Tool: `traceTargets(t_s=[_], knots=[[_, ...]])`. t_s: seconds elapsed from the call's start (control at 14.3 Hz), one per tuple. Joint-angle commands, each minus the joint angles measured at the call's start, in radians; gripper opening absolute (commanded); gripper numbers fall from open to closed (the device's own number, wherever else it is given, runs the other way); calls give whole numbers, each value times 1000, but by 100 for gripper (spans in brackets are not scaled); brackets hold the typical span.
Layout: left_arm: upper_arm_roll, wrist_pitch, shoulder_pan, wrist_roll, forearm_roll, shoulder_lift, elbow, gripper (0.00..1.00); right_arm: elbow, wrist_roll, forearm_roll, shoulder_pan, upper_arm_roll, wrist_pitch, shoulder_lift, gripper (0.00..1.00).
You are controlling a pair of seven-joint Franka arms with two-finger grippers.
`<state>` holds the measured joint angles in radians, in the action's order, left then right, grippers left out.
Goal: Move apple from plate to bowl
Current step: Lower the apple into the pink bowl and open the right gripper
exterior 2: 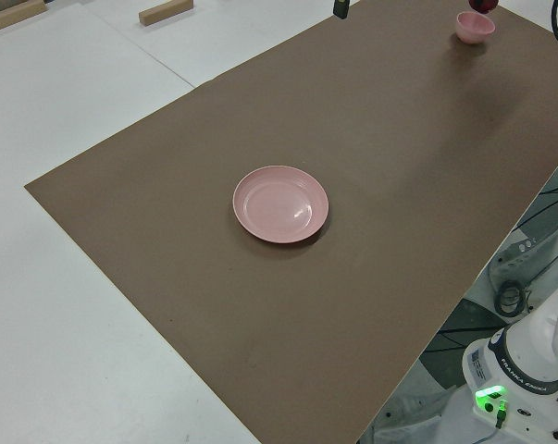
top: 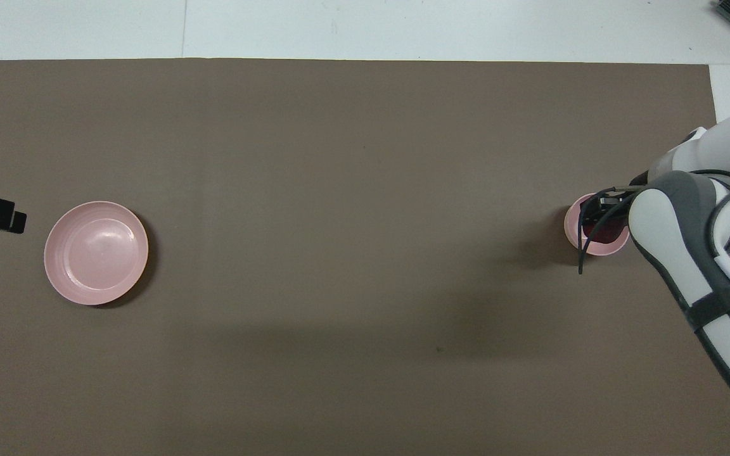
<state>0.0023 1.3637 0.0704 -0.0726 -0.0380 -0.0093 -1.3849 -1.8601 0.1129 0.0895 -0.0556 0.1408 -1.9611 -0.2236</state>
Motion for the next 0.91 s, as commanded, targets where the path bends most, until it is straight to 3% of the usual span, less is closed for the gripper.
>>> traceTargets(t_s=[0.0,0.56,0.84], knots=[[7,-31,-1,-12,18,14,27,100,-48,56,-23,20,-6,-54,6,0],[1,-35,-21,-9,24,9,-2,100,-42,47,-47,23,-6,-116,-40,0],[2,-12,-21,-10,24,-20,-62,100,-45,48,-47,26,-6,-127,-45,0]])
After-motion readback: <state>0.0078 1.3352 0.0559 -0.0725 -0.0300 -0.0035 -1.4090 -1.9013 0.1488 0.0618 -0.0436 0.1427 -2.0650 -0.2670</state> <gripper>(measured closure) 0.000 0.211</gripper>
